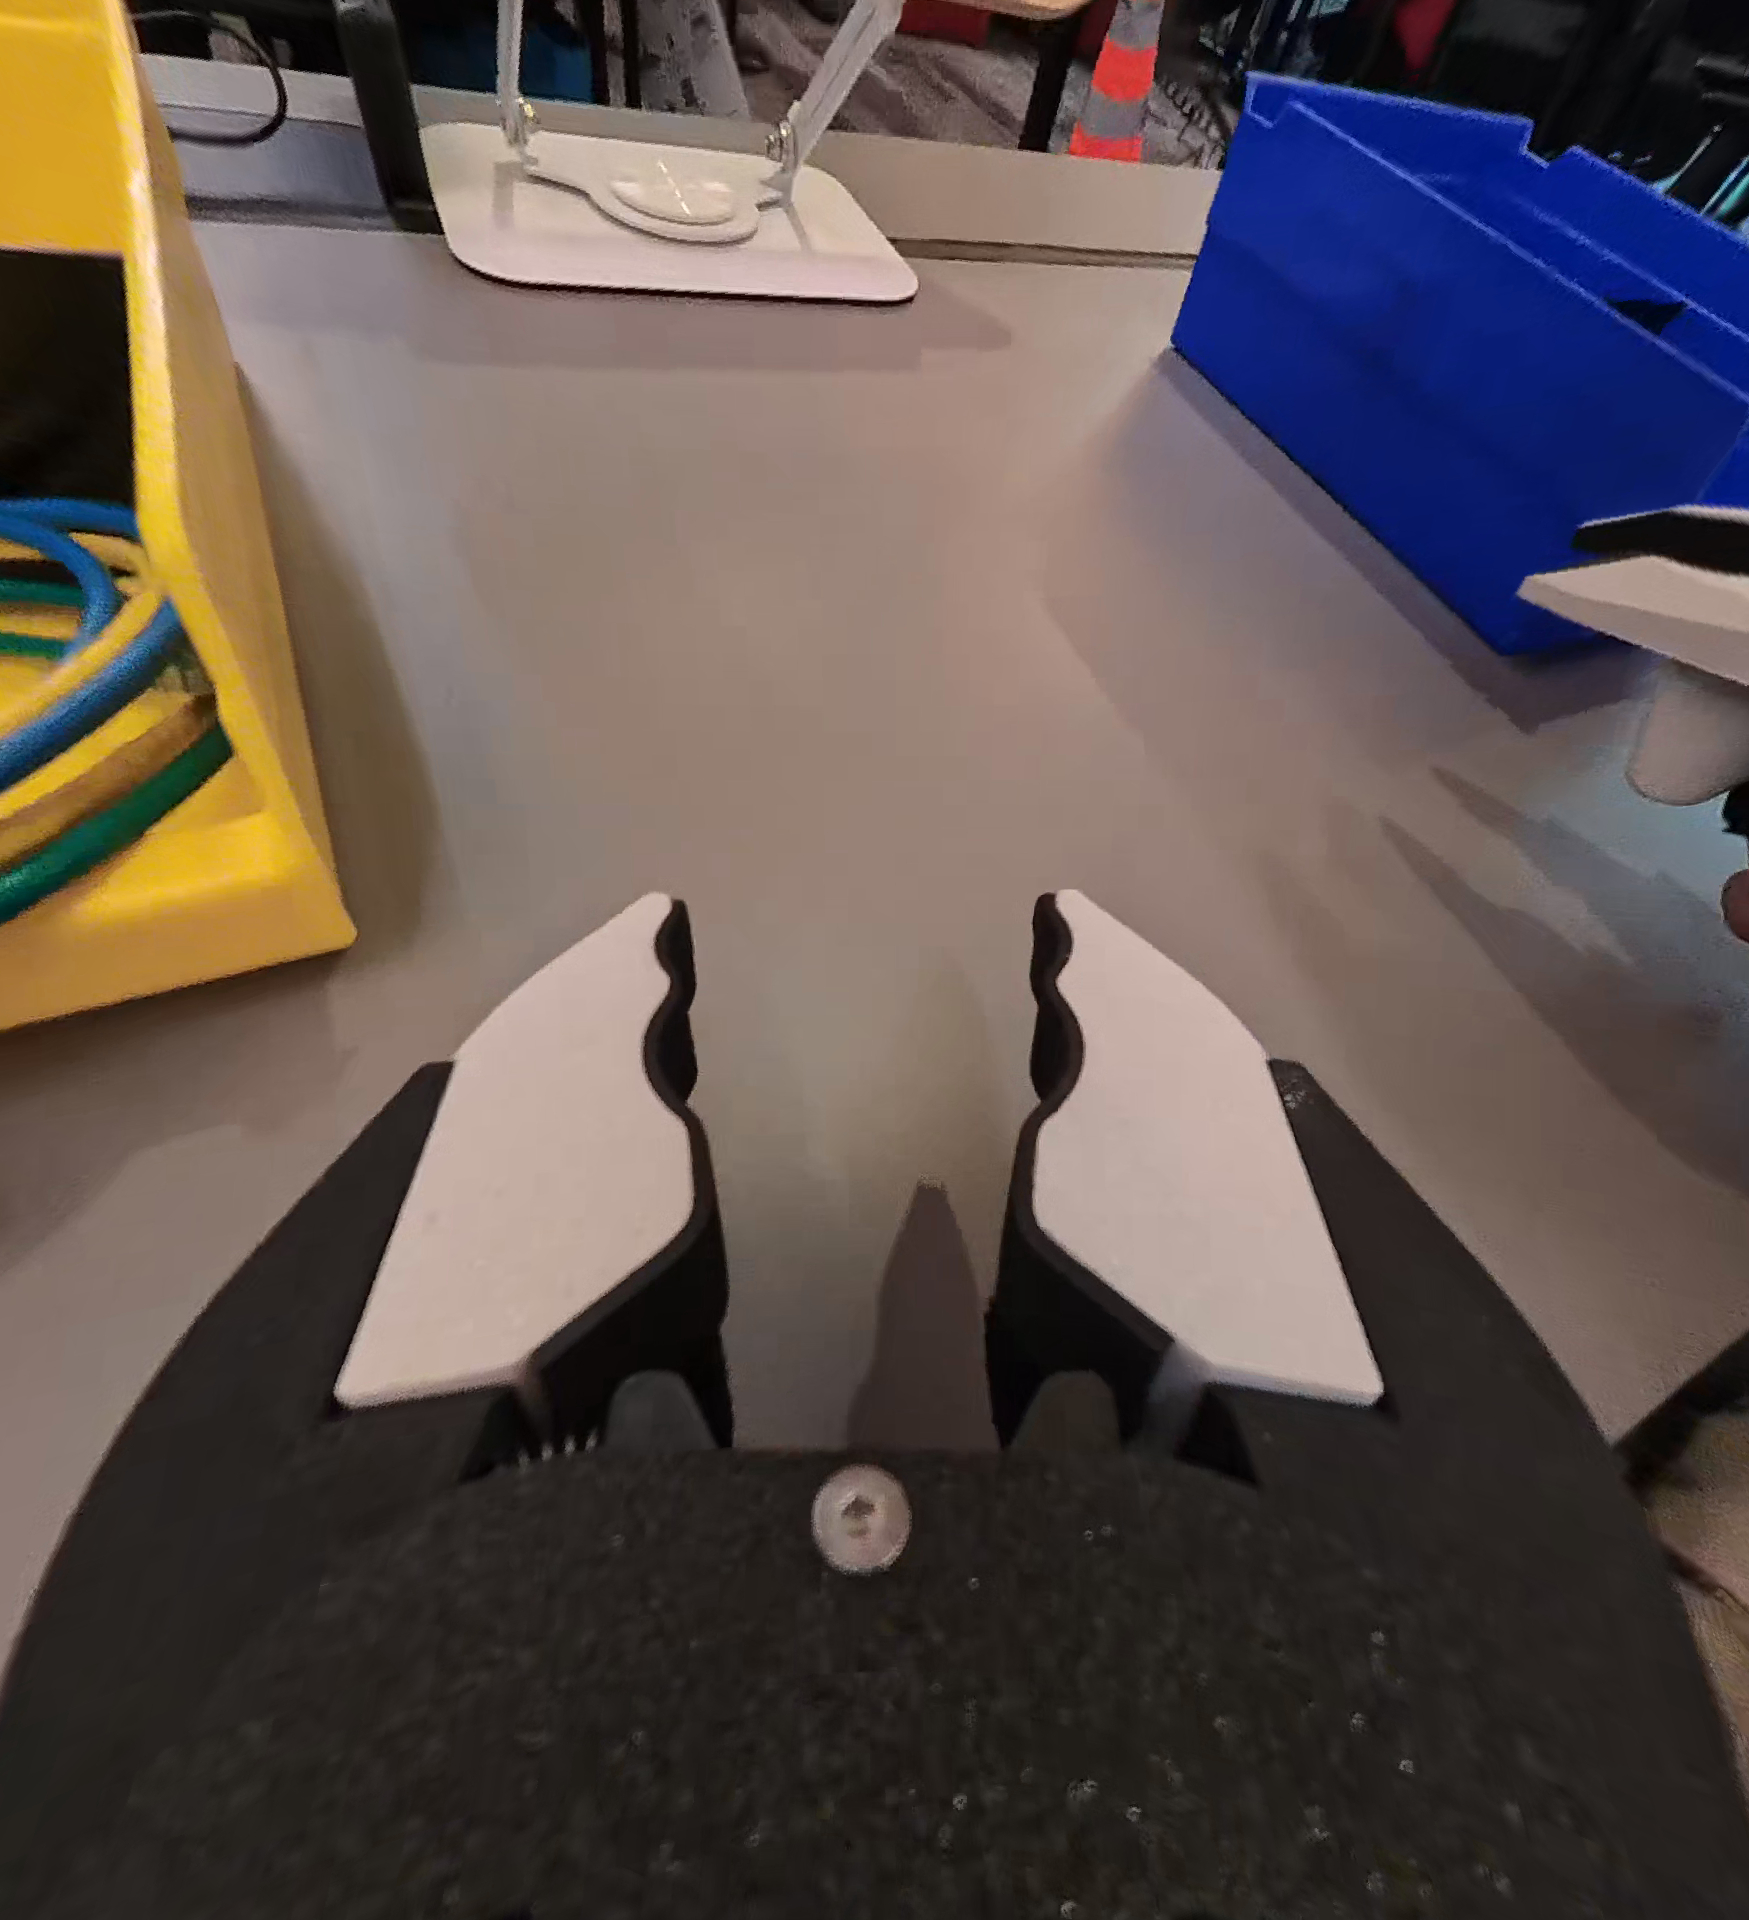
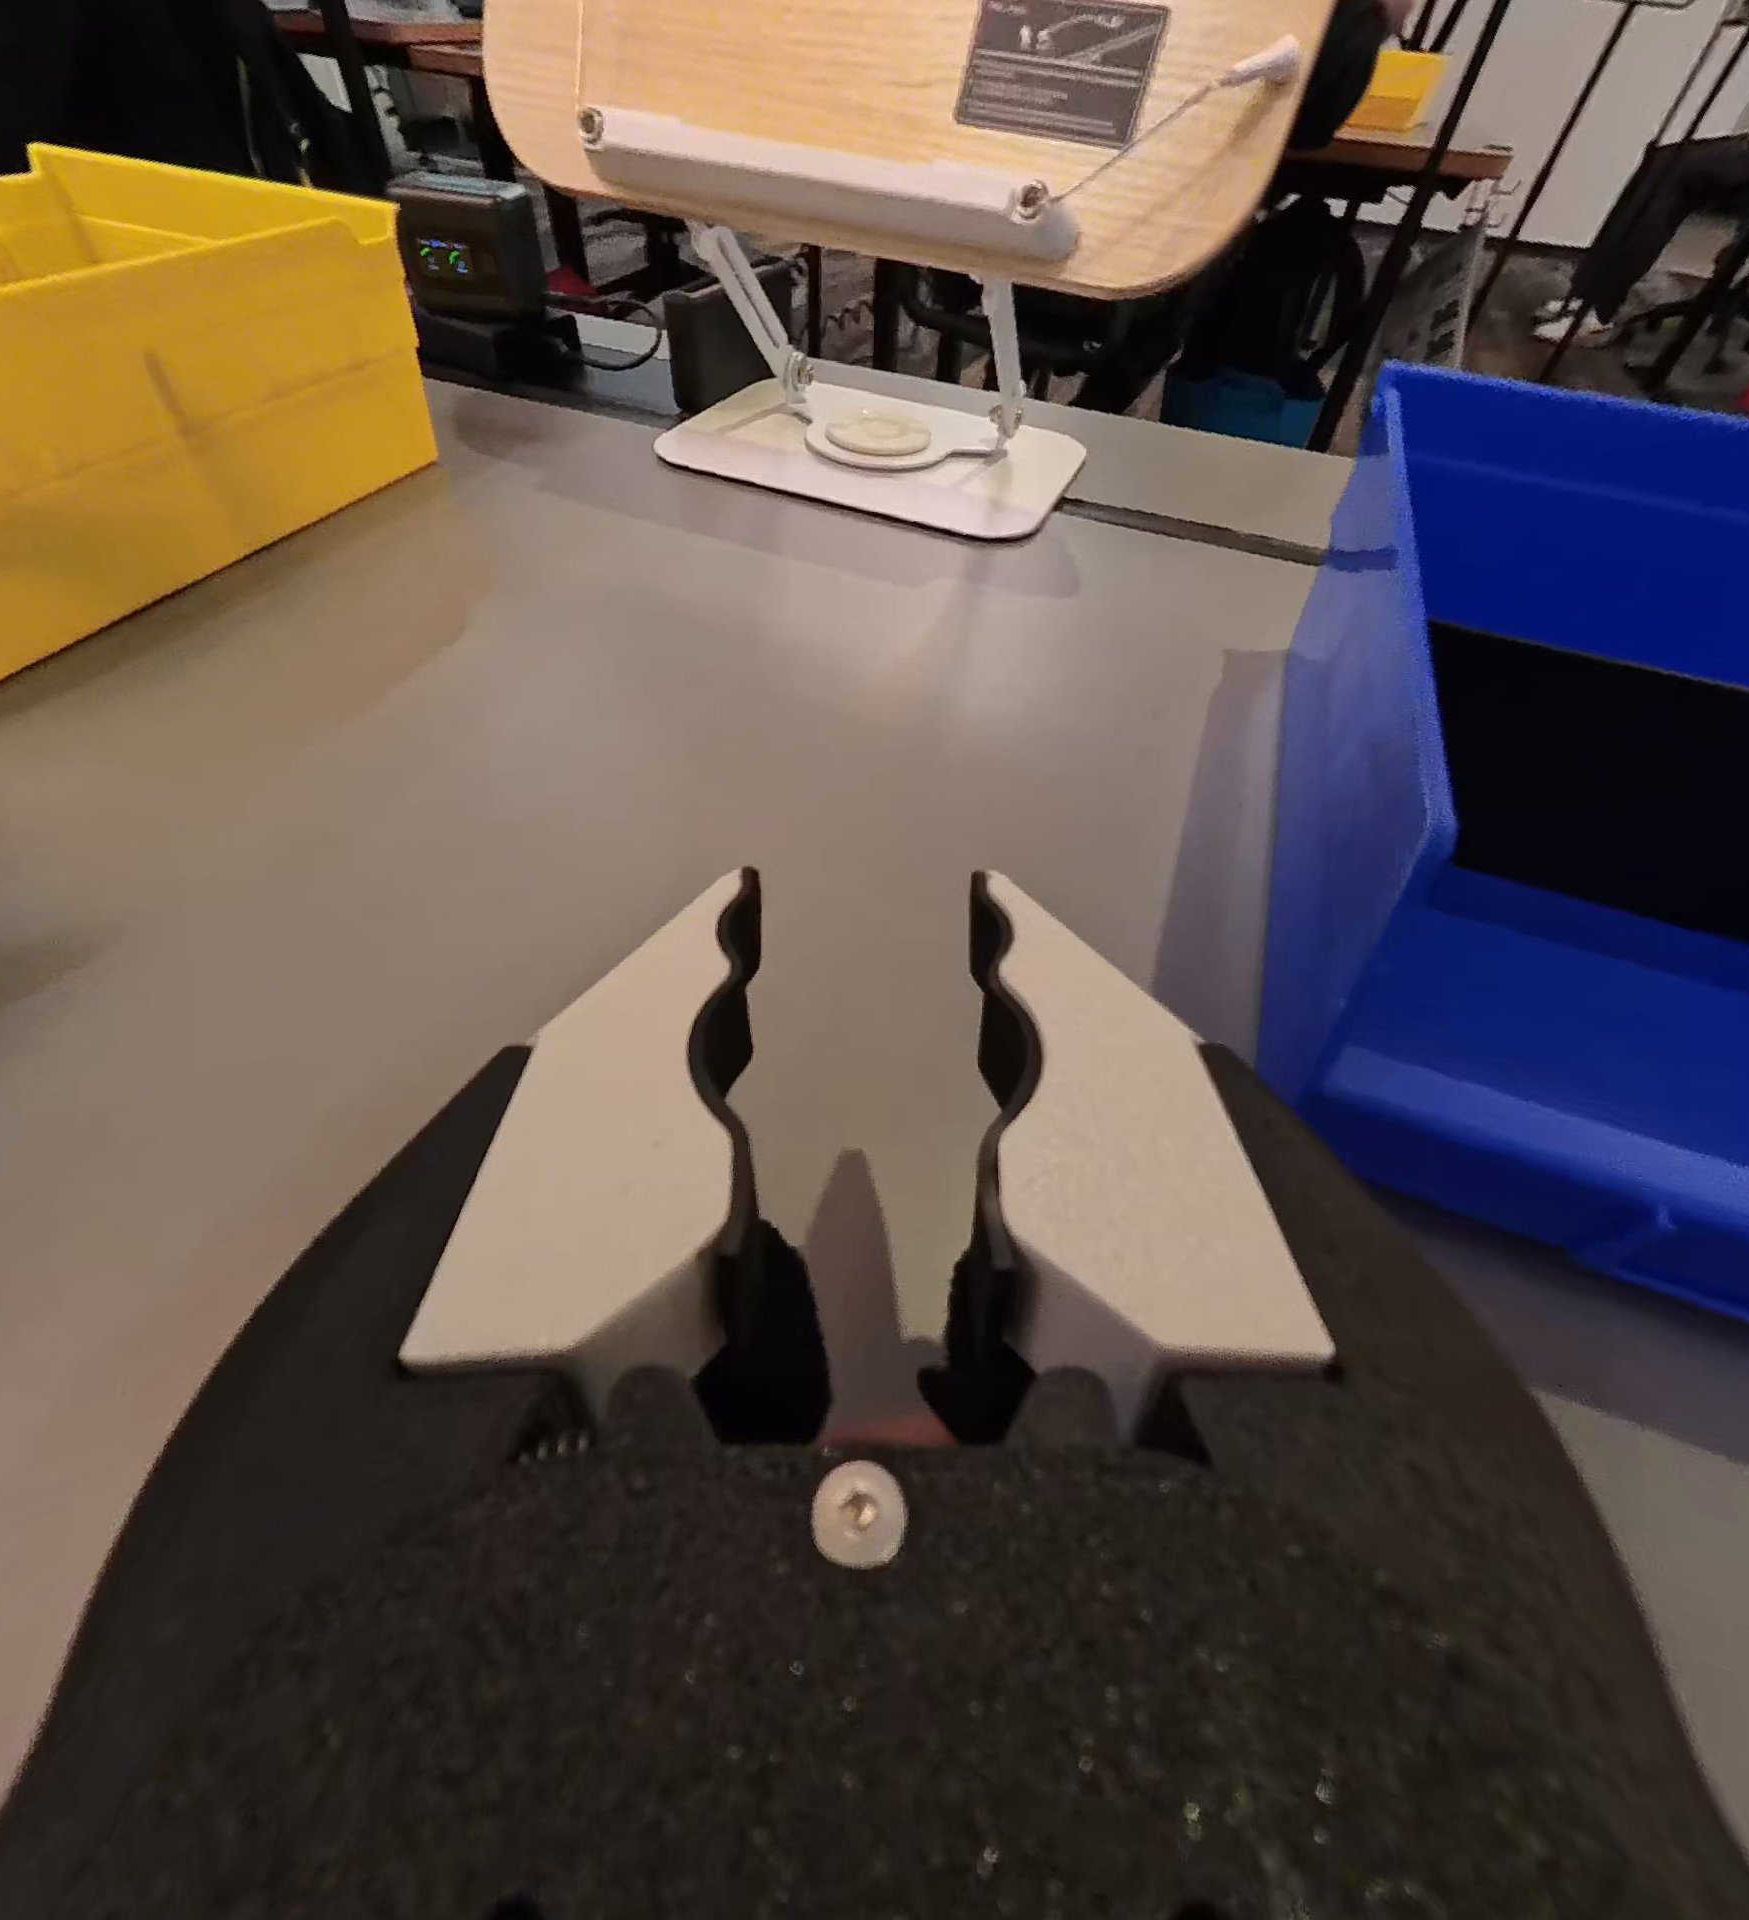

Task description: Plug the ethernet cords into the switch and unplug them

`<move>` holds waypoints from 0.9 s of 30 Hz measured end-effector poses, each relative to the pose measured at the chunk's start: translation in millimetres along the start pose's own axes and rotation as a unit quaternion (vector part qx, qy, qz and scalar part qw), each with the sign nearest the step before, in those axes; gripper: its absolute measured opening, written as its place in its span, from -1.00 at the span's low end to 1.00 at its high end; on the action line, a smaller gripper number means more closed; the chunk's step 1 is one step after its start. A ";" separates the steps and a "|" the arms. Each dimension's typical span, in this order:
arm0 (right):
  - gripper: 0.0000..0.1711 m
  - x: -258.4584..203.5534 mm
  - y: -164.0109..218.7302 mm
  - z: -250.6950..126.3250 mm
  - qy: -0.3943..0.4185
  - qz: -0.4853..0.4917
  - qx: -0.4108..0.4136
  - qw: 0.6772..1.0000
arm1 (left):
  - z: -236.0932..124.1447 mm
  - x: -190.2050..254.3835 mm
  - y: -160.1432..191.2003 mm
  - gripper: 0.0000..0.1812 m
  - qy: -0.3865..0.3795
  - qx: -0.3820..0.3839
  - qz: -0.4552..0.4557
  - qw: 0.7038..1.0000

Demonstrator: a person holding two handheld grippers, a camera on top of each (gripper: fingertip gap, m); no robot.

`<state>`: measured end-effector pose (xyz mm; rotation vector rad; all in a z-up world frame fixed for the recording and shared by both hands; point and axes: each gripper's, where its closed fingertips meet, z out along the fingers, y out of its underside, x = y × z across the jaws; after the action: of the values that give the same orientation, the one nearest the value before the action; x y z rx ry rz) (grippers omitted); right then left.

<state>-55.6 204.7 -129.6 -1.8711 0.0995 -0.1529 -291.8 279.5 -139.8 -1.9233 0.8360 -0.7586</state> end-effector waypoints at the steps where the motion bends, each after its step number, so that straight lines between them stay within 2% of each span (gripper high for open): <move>1: -0.54 -0.7 -3.7 0.4 -0.005 -0.006 0.006 1.000 | 1.3 0.6 -4.5 -0.32 0.000 0.006 0.002 1.000; 17: -0.54 1.3 9.4 -5.7 -0.042 0.022 -0.008 0.999 | 7.6 10.9 -5.7 -0.33 0.022 0.007 0.004 1.000; 21: -0.54 -2.8 10.3 -3.5 -0.050 0.019 -0.011 0.999 | -1.9 16.5 -15.6 -0.34 0.061 -0.004 -0.015 0.998; 24: -0.54 -3.9 13.0 -2.4 -0.052 0.010 -0.017 0.998 | -23.9 24.8 -38.5 -0.26 0.136 -0.059 0.005 0.989; 27: -0.54 -6.0 13.9 -3.8 -0.059 0.006 -0.018 0.998 | -39.5 -16.2 -100.1 -0.37 0.098 -0.064 0.058 0.991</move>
<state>-62.0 197.8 -142.1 -1.9114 0.0321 -0.0330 -306.5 312.1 -37.1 -1.9131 1.1314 -0.8507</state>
